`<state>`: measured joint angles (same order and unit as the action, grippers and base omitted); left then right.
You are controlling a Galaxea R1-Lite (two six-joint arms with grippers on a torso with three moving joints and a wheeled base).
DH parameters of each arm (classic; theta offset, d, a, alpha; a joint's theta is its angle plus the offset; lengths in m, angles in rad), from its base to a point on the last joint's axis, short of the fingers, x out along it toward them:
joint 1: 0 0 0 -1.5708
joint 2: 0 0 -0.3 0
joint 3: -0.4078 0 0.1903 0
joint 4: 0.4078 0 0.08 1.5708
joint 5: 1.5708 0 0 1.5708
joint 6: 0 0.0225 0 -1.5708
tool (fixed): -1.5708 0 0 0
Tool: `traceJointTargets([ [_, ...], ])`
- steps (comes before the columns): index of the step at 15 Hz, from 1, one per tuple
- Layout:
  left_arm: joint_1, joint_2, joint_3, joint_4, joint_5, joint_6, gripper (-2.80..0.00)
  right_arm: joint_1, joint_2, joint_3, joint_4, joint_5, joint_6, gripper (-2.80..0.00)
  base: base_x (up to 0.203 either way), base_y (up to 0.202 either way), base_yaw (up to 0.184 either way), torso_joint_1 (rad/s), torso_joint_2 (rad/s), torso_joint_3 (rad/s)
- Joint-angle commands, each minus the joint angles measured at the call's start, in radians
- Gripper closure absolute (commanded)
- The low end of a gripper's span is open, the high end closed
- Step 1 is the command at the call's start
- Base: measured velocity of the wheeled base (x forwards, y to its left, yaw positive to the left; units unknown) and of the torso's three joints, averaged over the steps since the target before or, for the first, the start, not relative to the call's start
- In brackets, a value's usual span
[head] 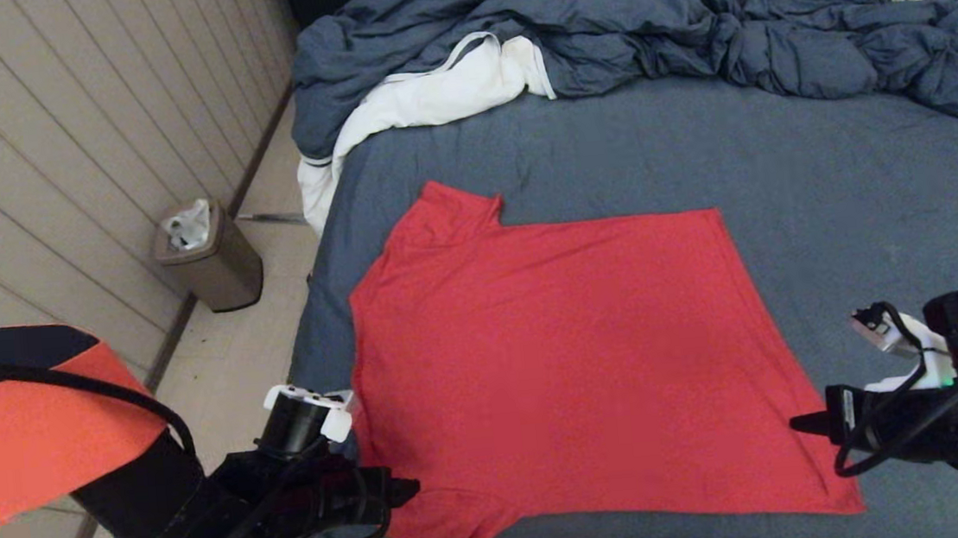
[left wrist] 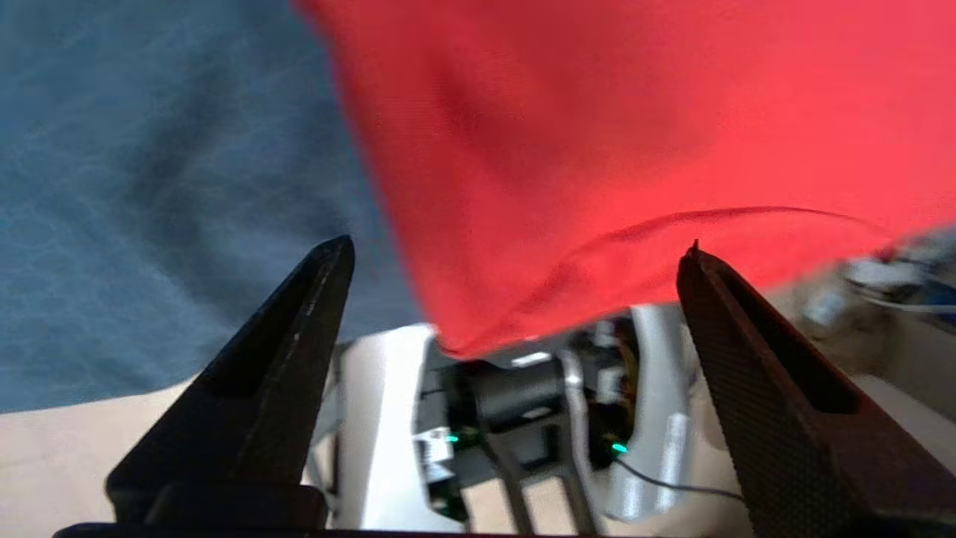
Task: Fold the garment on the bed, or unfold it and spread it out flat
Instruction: Fold the red T-shirt
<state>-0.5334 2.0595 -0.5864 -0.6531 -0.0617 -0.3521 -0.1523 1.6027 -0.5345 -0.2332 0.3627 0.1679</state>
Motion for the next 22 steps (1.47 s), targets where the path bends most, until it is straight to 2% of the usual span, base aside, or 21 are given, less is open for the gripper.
traceJointTargets([
  [1, 0.001, 0.046, 0.0, -0.019, 0.032, 0.001, -2.8, 0.002, -0.009, 0.001, -0.002, 0.002, 0.004, 0.0, 0.0, 0.0, 0.0, 0.0, 0.0, 0.0],
  [12, -0.002, 0.038, 0.008, -0.045, 0.031, 0.001, -2.8, -0.004, -0.009, -0.001, -0.002, 0.004, 0.005, 0.0, 0.0, 0.0, 0.0, 0.0, 0.0, 0.0],
  [13, -0.003, 0.041, 0.011, -0.053, 0.034, 0.001, 0.0, -0.004, -0.009, -0.001, -0.002, 0.004, 0.005, 0.0, 0.0, 0.0, 0.0, 0.0, 0.0, 0.0],
  [22, -0.025, 0.022, 0.025, -0.071, 0.042, 0.001, 0.0, -0.003, 0.002, -0.001, 0.006, -0.001, -0.002, 0.0, 0.0, 0.0, 0.0, 0.0, 0.0, 0.0],
])
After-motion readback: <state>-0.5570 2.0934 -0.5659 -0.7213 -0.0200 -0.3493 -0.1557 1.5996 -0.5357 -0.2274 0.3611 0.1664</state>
